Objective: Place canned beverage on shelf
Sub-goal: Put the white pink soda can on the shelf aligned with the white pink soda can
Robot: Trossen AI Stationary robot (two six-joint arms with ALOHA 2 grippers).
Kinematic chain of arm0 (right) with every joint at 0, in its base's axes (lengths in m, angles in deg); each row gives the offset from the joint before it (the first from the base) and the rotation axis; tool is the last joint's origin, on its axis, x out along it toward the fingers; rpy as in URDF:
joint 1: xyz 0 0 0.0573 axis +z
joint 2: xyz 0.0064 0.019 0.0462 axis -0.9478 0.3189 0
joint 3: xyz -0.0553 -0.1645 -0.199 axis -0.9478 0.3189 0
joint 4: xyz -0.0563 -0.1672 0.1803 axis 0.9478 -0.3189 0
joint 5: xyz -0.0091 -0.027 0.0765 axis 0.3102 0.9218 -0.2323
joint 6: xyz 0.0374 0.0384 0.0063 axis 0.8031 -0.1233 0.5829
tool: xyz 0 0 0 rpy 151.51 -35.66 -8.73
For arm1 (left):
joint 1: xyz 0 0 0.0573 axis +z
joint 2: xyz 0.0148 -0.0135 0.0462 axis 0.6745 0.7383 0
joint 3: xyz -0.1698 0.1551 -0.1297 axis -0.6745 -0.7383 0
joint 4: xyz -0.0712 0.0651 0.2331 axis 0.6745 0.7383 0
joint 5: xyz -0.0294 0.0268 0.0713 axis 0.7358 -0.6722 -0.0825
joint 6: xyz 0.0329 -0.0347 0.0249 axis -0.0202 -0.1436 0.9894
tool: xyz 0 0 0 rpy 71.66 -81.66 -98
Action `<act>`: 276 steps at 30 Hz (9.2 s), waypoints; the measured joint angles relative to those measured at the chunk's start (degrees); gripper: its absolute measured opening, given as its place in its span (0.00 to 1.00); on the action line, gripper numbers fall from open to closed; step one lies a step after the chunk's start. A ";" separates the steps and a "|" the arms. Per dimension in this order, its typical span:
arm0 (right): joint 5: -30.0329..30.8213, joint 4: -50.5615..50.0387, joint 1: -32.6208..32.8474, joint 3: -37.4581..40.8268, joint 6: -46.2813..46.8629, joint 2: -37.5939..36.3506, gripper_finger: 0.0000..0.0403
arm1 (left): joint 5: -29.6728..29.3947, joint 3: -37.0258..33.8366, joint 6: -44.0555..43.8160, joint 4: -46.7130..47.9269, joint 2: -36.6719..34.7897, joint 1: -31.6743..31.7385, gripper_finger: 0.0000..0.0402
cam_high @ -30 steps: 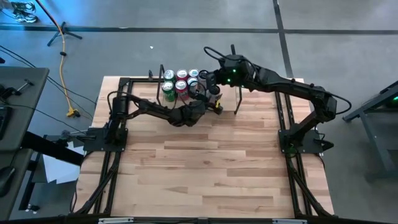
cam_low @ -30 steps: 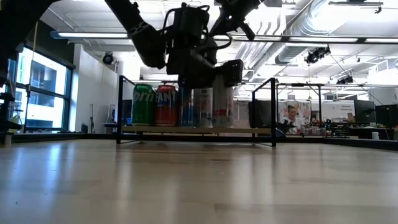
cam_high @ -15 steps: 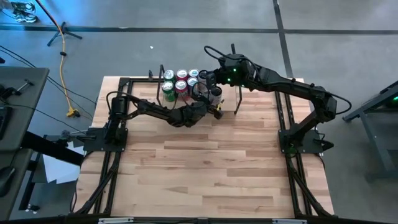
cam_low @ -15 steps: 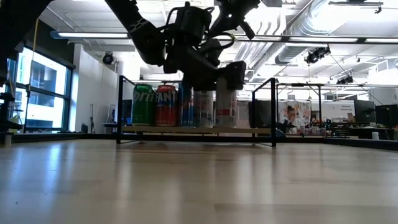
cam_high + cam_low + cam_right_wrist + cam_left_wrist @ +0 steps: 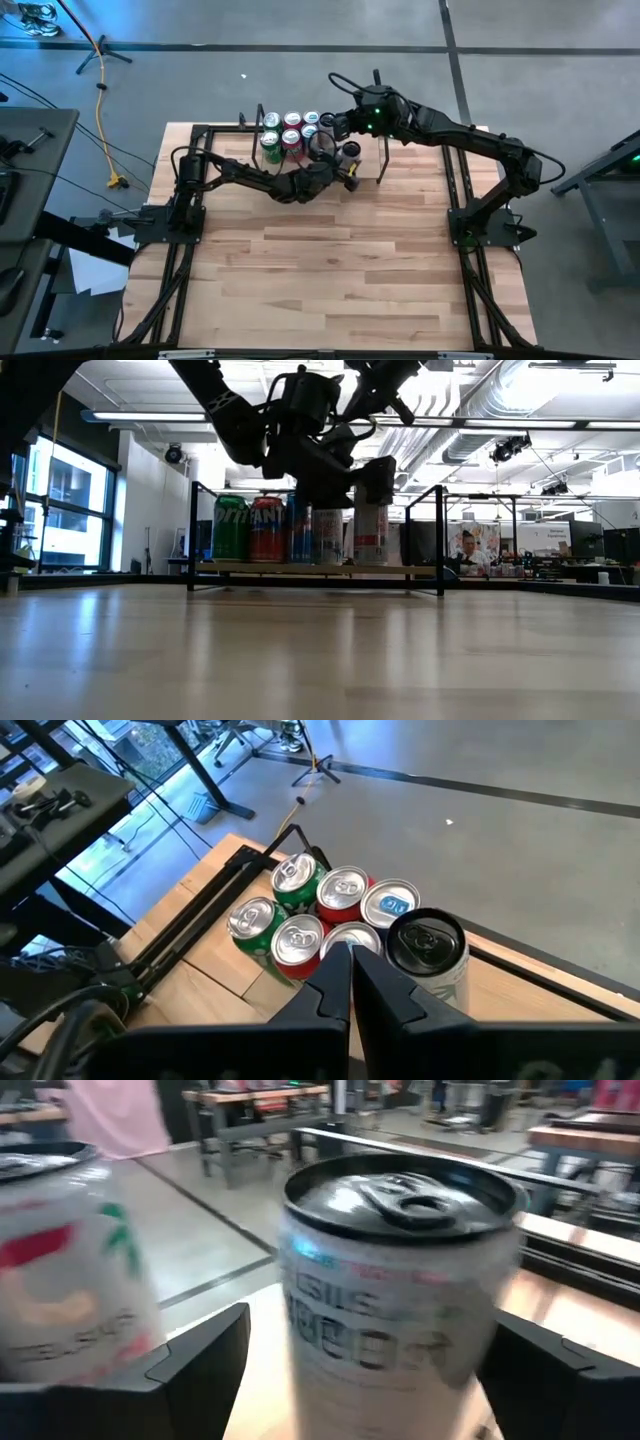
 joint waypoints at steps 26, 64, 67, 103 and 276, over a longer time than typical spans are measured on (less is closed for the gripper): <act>0.00 0.00 0.00 0.00 0.46 0.00 0.00 | -3.50 0.00 -2.12 0.86 0.00 2.54 0.80; 0.00 0.03 0.07 0.00 1.53 0.00 0.00 | -8.33 0.00 0.91 4.22 -0.28 -0.58 0.87; -0.02 0.02 0.17 0.00 1.54 0.00 0.00 | -15.18 0.00 0.21 4.19 -0.28 -1.60 0.87; 0.20 -2.81 2.08 0.02 -4.32 -4.70 0.00 | -1.11 -37.79 -19.82 7.14 -45.82 -22.95 0.87; 1.49 -11.68 17.73 12.37 -41.35 3.63 0.00 | 12.21 -40.96 -0.94 17.39 -80.00 -27.95 0.00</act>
